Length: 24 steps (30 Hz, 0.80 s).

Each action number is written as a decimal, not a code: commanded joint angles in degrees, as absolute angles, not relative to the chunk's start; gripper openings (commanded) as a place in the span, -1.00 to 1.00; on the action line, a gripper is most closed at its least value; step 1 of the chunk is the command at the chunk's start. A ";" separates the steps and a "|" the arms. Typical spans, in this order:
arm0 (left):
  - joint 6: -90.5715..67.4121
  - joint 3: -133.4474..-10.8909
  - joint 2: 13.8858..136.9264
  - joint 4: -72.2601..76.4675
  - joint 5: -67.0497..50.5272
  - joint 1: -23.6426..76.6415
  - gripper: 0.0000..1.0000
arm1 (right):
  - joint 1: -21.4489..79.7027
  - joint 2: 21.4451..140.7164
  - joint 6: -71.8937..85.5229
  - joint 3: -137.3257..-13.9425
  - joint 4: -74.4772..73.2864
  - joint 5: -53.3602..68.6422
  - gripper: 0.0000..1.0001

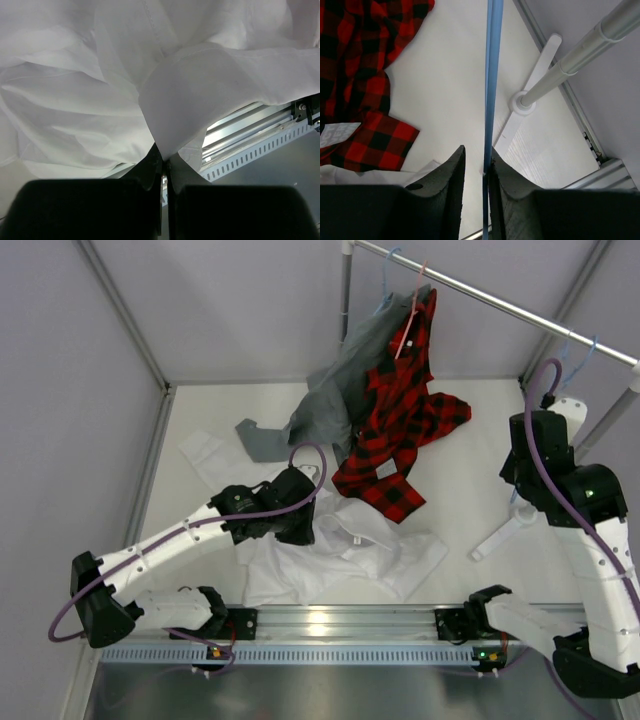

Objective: Place the shirt on the hanger

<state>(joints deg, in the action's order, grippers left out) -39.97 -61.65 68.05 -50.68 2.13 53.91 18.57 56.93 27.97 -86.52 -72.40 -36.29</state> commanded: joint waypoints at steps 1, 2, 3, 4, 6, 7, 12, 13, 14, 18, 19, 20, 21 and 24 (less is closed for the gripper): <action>-39.46 -63.63 67.50 -50.54 1.06 53.61 -1.00 | 17.49 57.65 24.44 -90.26 -69.17 -37.88 -0.57; -39.55 -63.72 67.59 -50.54 0.97 53.61 -1.00 | 17.58 58.27 24.17 -90.52 -69.17 -37.71 -0.67; -39.55 -63.72 67.50 -50.54 0.88 53.61 -1.00 | 17.67 58.53 23.65 -90.96 -69.17 -37.53 -0.73; -39.64 -63.63 67.33 -50.54 0.88 53.61 -1.00 | 17.67 58.71 23.47 -91.49 -69.17 -37.18 -0.76; -39.90 -63.55 67.24 -50.45 1.05 53.61 -1.00 | 17.58 58.80 23.03 -91.93 -69.17 -37.18 -0.85; -39.99 -63.54 67.15 -50.54 1.05 53.61 -1.00 | 17.58 58.89 22.77 -92.28 -69.08 -37.26 -0.85; -41.74 -63.63 65.92 -50.54 3.50 53.61 -1.00 | 17.67 58.98 20.92 -95.26 -68.73 -37.09 -1.00; -42.01 -63.81 65.31 -50.45 4.12 53.61 -1.00 | 17.58 58.80 20.57 -95.80 -68.56 -36.65 -1.00; -42.45 -64.33 65.13 -50.45 4.65 53.61 -1.00 | 17.67 58.89 19.87 -96.41 -68.21 -36.39 -1.00; -41.84 -66.09 65.21 -50.54 5.71 53.61 -1.00 | 17.67 59.41 18.46 -100.97 -68.20 -35.86 -1.00; -41.75 -66.35 65.39 -50.54 6.06 53.61 -1.00 | 17.67 59.68 18.28 -101.68 -68.20 -35.60 -1.00; -41.75 -66.53 65.56 -50.45 6.15 53.61 -1.00 | 17.58 59.85 17.76 -102.30 -68.12 -35.42 -1.00; -41.84 -66.71 65.57 -50.54 6.33 53.61 -1.00 | 17.67 60.03 17.58 -103.35 -68.03 -35.33 -1.00; -42.19 -67.06 65.48 -50.54 6.77 53.61 -1.00 | 17.58 59.94 15.74 -104.76 -66.63 -34.81 -1.00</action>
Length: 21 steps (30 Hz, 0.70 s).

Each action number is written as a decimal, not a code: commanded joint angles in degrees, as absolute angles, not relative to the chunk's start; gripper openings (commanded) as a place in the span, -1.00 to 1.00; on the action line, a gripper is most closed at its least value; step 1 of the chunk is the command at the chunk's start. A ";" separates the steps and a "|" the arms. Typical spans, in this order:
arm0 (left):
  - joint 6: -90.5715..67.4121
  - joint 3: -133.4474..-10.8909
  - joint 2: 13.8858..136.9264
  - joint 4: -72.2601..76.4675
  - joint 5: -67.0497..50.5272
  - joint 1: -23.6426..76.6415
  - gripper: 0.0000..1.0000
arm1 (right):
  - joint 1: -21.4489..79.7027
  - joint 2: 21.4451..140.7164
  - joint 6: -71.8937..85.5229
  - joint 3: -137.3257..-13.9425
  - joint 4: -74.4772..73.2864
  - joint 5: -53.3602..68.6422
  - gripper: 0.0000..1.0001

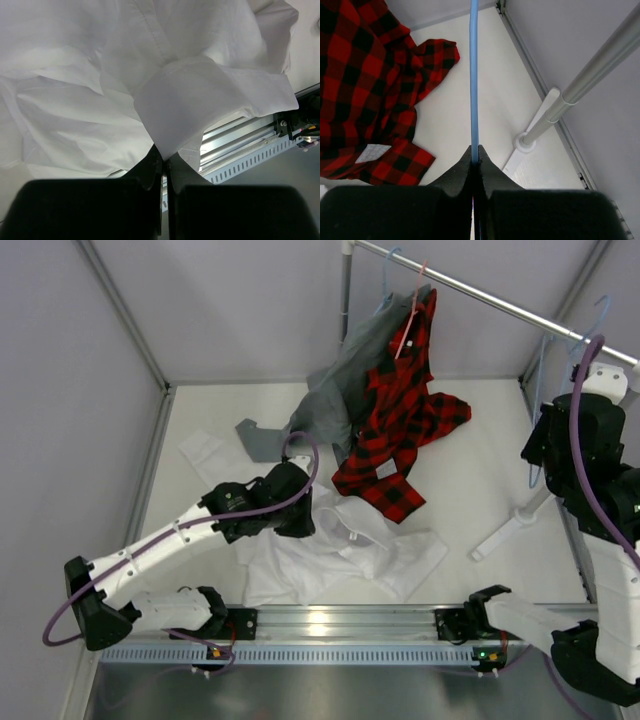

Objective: Place the shirt on the hanger

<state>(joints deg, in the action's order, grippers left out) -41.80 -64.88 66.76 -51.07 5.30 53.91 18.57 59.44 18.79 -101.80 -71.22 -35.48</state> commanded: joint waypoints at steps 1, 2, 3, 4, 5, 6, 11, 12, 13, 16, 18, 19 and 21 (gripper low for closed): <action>-42.27 -67.23 65.65 -50.54 6.77 53.61 -1.00 | 17.58 60.20 15.30 -105.29 -66.27 -34.02 -1.00; -42.36 -67.32 65.74 -50.71 6.85 53.53 -1.00 | 17.67 60.29 14.68 -105.99 -66.36 -33.32 -1.00; -42.54 -67.59 65.92 -50.97 6.94 53.53 -1.00 | 17.58 60.29 14.42 -107.13 -66.27 -32.27 -1.00; -43.24 -67.76 66.18 -51.15 7.12 53.44 -1.00 | 17.58 60.21 13.81 -107.57 -66.27 -28.25 -1.00; -43.68 -68.37 66.36 -51.76 8.42 53.26 -1.00 | 17.58 60.29 12.84 -108.10 -66.53 -26.04 -1.00; -44.20 -68.73 66.71 -52.12 9.13 53.09 -1.00 | 17.58 60.21 12.48 -108.98 -66.97 -24.10 -1.00; -45.27 -71.01 68.73 -53.61 8.79 48.71 -1.00 | 17.58 57.05 11.95 -108.20 -68.38 -11.52 -1.00; -44.92 -71.36 69.43 -53.61 7.83 47.91 -1.00 | 17.67 55.74 11.87 -107.76 -68.47 -9.08 -1.00; -44.48 -71.54 69.87 -53.61 7.39 47.12 -1.00 | 17.58 55.11 11.52 -107.75 -68.38 -7.92 -1.00; -42.46 -72.68 71.27 -53.61 6.33 44.13 -1.00 | 17.58 53.01 10.29 -107.75 -68.55 -3.19 -1.00; -41.84 -73.56 72.59 -53.61 5.02 42.28 -1.00 | 17.67 51.25 8.80 -107.23 -68.73 2.16 -1.00; -41.57 -73.83 72.95 -53.61 4.49 41.67 -1.00 | 17.67 50.72 8.62 -106.97 -69.17 3.76 -1.00; -41.48 -74.44 73.91 -53.44 3.35 39.65 -1.00 | 17.67 49.75 7.21 -105.56 -70.57 8.59 -1.00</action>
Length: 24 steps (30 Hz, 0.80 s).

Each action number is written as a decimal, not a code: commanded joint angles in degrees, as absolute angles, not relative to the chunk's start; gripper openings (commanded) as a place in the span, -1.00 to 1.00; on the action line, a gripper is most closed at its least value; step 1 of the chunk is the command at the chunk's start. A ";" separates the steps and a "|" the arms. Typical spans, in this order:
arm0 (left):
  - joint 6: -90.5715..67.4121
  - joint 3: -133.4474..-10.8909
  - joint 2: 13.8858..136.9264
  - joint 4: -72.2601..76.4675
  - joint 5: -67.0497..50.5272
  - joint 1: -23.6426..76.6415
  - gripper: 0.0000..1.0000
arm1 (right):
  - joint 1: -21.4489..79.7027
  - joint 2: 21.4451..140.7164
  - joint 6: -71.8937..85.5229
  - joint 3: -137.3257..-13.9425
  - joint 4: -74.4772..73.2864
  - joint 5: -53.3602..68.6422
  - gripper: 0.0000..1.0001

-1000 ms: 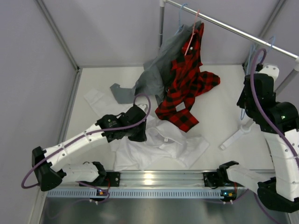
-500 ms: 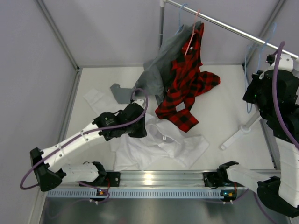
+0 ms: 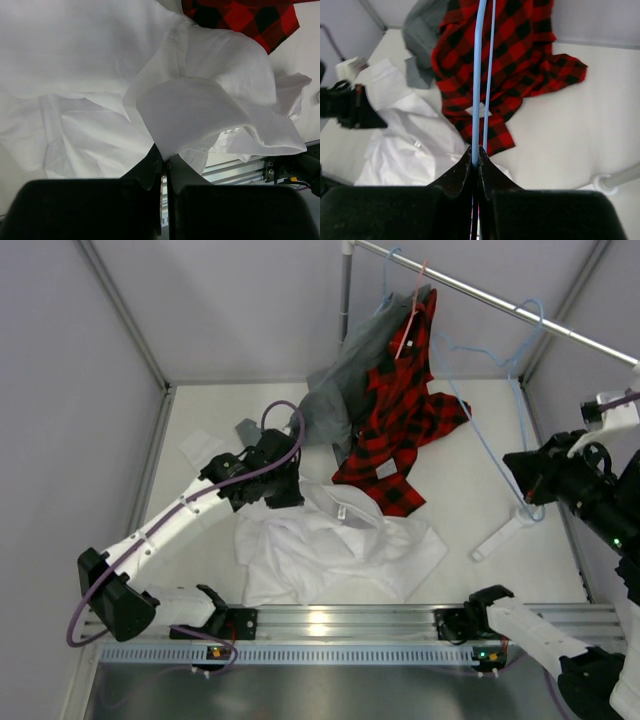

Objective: Place the shirt on the hanger

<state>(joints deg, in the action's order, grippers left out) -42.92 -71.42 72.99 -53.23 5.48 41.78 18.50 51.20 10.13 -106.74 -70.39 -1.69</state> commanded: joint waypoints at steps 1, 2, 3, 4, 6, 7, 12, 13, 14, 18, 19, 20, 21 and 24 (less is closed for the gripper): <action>-41.31 -75.05 74.18 -53.52 2.30 39.03 -1.00 | 17.67 48.88 6.95 -104.77 -72.93 13.75 -1.00; -41.13 -75.41 74.44 -53.61 1.94 38.07 -1.00 | 17.67 48.35 6.07 -103.29 -74.25 16.76 -1.00; -41.13 -75.67 75.05 -53.61 1.67 37.71 -1.00 | 17.58 47.64 5.98 -102.31 -75.14 19.66 -1.00; -40.96 -75.93 75.41 -53.61 0.97 37.01 -1.00 | 17.67 45.64 6.06 -101.17 -76.10 25.87 -1.00; -40.96 -75.85 76.28 -53.70 0.44 36.48 -1.00 | 17.67 41.69 7.29 -97.66 -75.94 33.96 -1.00; -41.31 -75.68 76.46 -53.61 0.27 36.13 -1.00 | 17.67 40.27 8.08 -96.25 -75.94 36.10 -1.00; -42.71 -75.06 77.96 -53.53 -3.33 36.03 -1.00 | 17.67 32.09 9.76 -87.11 -77.43 41.84 -1.00; -43.06 -75.23 77.96 -53.53 -3.51 35.95 -1.00 | 17.58 31.56 9.23 -85.79 -77.87 42.01 -1.00; -43.24 -75.32 77.78 -53.26 -4.04 35.95 -1.00 | 17.67 31.03 9.05 -83.35 -78.13 42.01 -1.00; -44.82 -75.32 77.35 -52.04 -6.75 35.95 -1.00 | 17.58 29.36 9.05 -77.79 -76.56 39.99 -1.00; -45.17 -75.24 77.17 -51.60 -7.64 35.95 -1.00 | 17.58 29.27 9.14 -76.74 -75.68 39.82 -1.00; -45.52 -74.97 76.91 -51.16 -8.26 36.03 -1.00 | 17.58 29.18 9.05 -74.90 -74.80 39.90 -1.00; -45.88 -74.62 76.30 -50.46 -8.96 36.04 -1.00 | 17.58 29.35 8.79 -74.19 -73.58 40.16 -1.00; -46.93 -73.92 75.15 -49.57 -10.02 36.04 -1.00 | 17.67 30.32 8.17 -71.37 -71.55 41.82 -1.00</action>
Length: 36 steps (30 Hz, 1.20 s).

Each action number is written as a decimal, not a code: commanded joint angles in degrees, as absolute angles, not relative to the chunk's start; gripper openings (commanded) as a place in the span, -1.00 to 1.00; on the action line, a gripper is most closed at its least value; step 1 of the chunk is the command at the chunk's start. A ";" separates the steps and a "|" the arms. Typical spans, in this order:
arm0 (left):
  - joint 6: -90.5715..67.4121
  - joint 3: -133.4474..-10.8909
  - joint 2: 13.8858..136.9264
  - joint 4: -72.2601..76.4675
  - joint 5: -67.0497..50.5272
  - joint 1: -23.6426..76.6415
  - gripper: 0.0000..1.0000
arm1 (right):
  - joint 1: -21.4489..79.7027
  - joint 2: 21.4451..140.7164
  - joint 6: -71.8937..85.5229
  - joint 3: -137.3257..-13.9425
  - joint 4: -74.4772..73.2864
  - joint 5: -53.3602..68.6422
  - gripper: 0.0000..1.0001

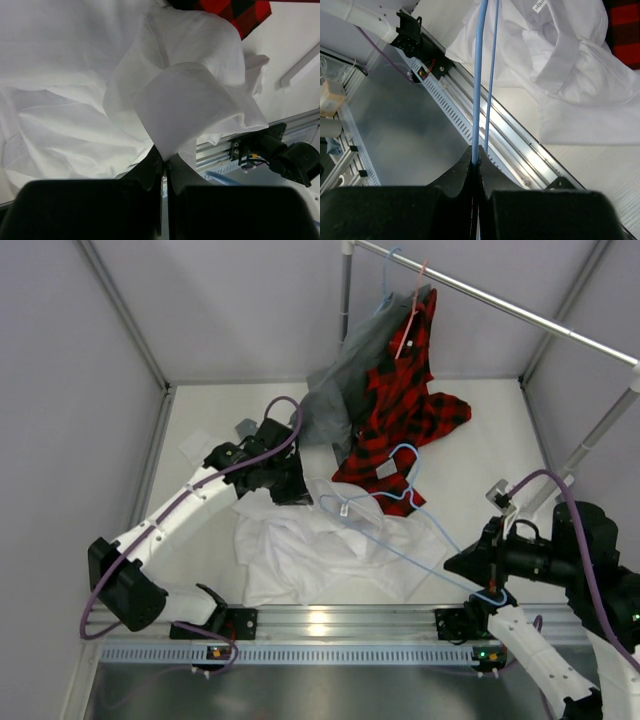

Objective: Place the shirt on the hanger

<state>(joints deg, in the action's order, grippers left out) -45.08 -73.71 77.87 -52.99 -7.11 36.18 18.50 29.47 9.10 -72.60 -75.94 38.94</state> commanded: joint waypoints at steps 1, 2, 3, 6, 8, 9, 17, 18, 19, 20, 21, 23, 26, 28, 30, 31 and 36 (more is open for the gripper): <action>-47.46 -72.96 74.97 -48.53 -11.15 36.04 -1.00 | 17.58 30.41 8.35 -70.58 -69.63 42.27 -1.00; -47.72 -72.34 74.36 -47.73 -11.77 36.12 -1.00 | 17.58 30.50 8.44 -68.92 -68.65 42.54 -1.00; -48.16 -71.64 74.09 -46.85 -12.73 36.04 -1.00 | 17.58 30.76 8.52 -68.04 -67.86 42.45 -1.00; -49.30 -69.61 73.30 -44.04 -15.81 36.12 -1.00 | 17.67 30.85 9.57 -64.69 -64.08 41.84 -1.00; -49.48 -69.17 72.52 -43.07 -17.05 36.21 -1.00 | 17.58 31.20 10.63 -62.67 -60.48 41.14 -1.00; -49.31 -69.17 72.34 -43.15 -17.40 36.30 -1.00 | 17.58 31.29 11.59 -62.06 -59.34 40.96 -1.00; -47.99 -69.69 70.84 -37.73 -22.22 37.35 -1.00 | 17.58 34.63 15.64 -58.10 -46.44 43.06 -1.00; -47.64 -70.92 70.93 -37.44 -22.76 38.66 -1.00 | 17.67 34.72 17.30 -57.66 -44.84 43.33 -1.00; -46.68 -72.58 71.88 -37.27 -23.20 39.89 -1.00 | 17.75 34.89 18.27 -56.61 -42.91 43.59 -1.00; -44.58 -74.60 72.42 -37.44 -23.03 41.29 -1.00 | 17.84 34.98 19.24 -55.99 -40.89 43.94 -1.00; -43.86 -78.45 72.94 -37.44 -22.94 44.35 -1.00 | 17.84 34.98 20.55 -55.55 -37.82 43.60 -1.00; -41.41 -82.51 74.09 -37.53 -20.85 49.36 -1.00 | 18.19 35.94 21.00 -54.85 -36.04 43.68 -1.00; -37.02 -88.58 74.88 -37.62 -18.72 53.16 -1.00 | 18.28 36.56 23.19 -52.57 -31.40 46.82 -1.00; -35.52 -91.65 75.41 -40.59 -16.27 53.53 -1.00 | 18.63 37.18 24.61 -51.59 -29.18 47.11 -1.00; -32.97 -93.33 75.67 -42.79 -15.38 53.53 -1.00 | 18.90 36.83 24.44 -51.07 -28.92 45.36 -1.00; -32.26 -94.82 76.11 -44.46 -15.47 53.53 -1.00 | 18.98 36.57 25.13 -50.63 -26.31 45.79 -1.00; -28.57 -101.32 79.09 -52.63 -14.95 53.53 -1.00 | 20.21 35.07 28.04 -48.61 -17.59 44.47 -1.00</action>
<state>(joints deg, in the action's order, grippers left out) -32.75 -96.75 77.38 -47.24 -15.62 53.30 19.46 36.34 25.76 -49.21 -29.69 45.43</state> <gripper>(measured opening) 0.025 0.004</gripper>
